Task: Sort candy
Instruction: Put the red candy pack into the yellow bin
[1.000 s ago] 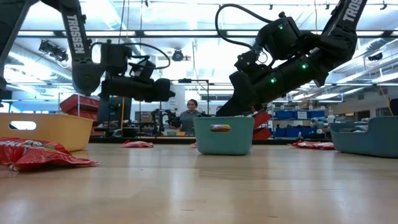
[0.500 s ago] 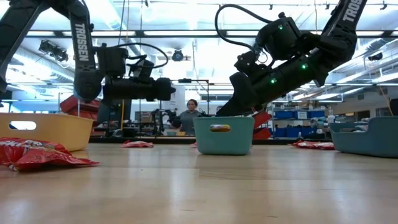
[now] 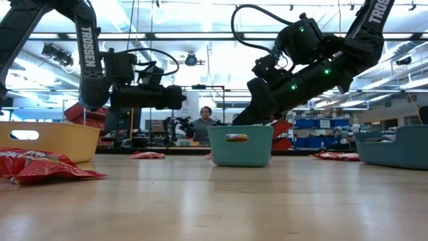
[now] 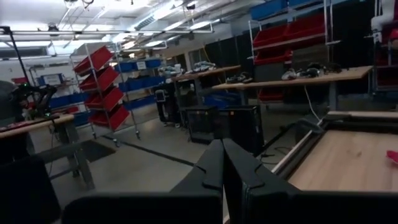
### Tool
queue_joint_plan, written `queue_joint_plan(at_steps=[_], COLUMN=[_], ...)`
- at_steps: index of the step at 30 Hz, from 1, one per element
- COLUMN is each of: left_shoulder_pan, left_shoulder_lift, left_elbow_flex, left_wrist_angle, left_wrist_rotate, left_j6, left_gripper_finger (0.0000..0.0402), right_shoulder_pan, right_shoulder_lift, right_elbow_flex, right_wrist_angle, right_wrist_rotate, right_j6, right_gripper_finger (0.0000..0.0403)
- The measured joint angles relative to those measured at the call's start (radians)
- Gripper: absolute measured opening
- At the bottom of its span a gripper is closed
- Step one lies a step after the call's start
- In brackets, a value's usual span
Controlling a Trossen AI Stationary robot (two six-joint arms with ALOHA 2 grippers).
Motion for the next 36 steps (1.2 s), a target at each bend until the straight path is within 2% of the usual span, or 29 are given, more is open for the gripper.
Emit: queue_joint_plan(at_steps=[15, 21, 26, 36], left_shoulder_pan=[0.008, 0.005, -0.002, -0.108], left_shoulder_lift=[0.016, -0.024, -0.157, -0.546], left_elbow_flex=[0.037, 0.033, 0.019, 0.018], left_wrist_angle=[-0.032, -0.109, -0.334, -1.023], left_wrist_rotate=[0.005, 0.098, 0.157, 0.187], left_j6=[-0.036, -0.003, 0.01, 0.074], left_gripper_finger=[0.0009, 0.0003, 0.0002, 0.0001], right_shoulder_pan=[0.0, 0.0, -0.001, -0.001], right_shoulder_lift=[0.0, 0.0, 0.0, 0.0], right_elbow_flex=[0.0, 0.0, 0.0, 0.0], right_wrist_angle=[-0.008, -0.024, -0.024, -0.023], right_wrist_rotate=[0.0, 0.0, 0.0, 0.0], right_j6=[-0.01, -0.011, -0.012, -0.015], right_gripper_finger=[0.0, 0.0, 0.0001, 0.0012])
